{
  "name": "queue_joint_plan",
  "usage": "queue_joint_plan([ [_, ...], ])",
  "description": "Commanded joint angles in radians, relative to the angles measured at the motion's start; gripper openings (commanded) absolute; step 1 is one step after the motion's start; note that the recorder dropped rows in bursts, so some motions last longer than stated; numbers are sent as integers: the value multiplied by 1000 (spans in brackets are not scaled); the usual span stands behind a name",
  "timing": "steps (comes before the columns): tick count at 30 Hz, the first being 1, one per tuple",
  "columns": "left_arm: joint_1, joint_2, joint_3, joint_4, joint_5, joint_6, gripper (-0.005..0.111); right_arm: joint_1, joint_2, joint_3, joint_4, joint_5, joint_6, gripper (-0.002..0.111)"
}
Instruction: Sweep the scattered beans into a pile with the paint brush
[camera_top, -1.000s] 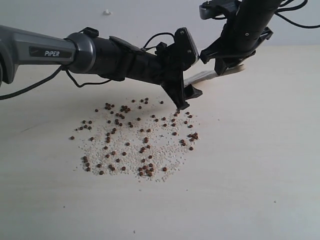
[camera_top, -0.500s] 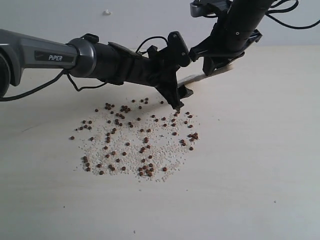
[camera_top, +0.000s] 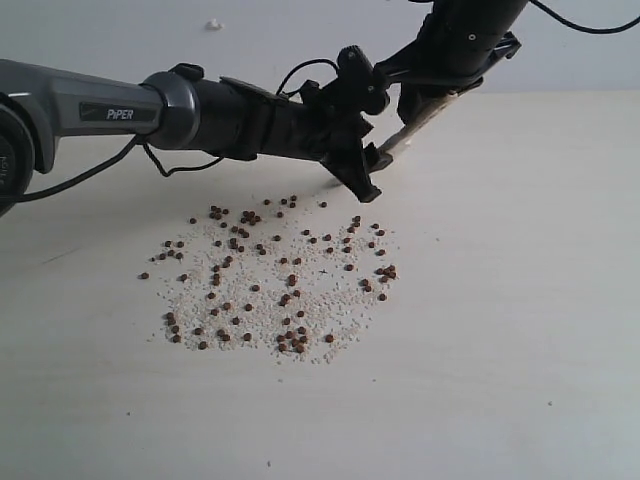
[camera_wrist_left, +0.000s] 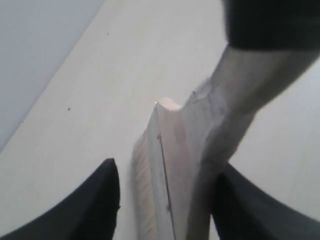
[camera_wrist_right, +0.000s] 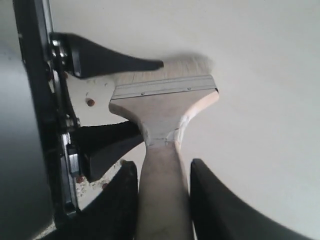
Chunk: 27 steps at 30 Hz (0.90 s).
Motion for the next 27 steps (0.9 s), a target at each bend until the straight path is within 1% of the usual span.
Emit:
queue_joint_plan([
  [1,3,37,-13,-14,49,-6,43,1,-14,-23,36,-6,1,0],
  [6,3,76,-41,-14,56,-6,43,1,-14,-36,38,-6,1,0],
  [8,3,76,-46,-14,53,-6,38,1,-14,-36,38,-10,1,0],
  [10,3,76,-63,-14,53,-6,17,1,-14,-36,38,-24,2,0],
  [11,3,76,-70,-14,53,-6,4,1,-16,-36,38,-38,2,1],
  [12,3,74,-72,-14,57,-6,0,1,-21,-36,38,-58,2,5],
  [13,3,74,-76,-14,73,-6,0,1,-26,-36,38,-81,-2,12],
  [15,3,74,-83,-14,80,-6,0,1,-49,-36,38,-142,-14,34],
  [17,3,72,-92,-14,81,-6,0,1,-86,-36,38,-204,-35,62],
  [18,3,65,-92,-14,81,-6,0,1,-108,-36,27,-244,-43,72],
  [19,3,60,-92,-14,81,-6,0,1,-124,-36,27,-268,-43,74],
  [24,6,24,-92,21,94,-53,0,1,-203,-36,25,-356,-55,70],
  [26,16,10,-92,93,139,-126,0,1,-232,-36,7,-353,-91,70],
  [27,26,-1,-92,136,202,-172,0,1,-249,-36,-26,-344,-99,70],
])
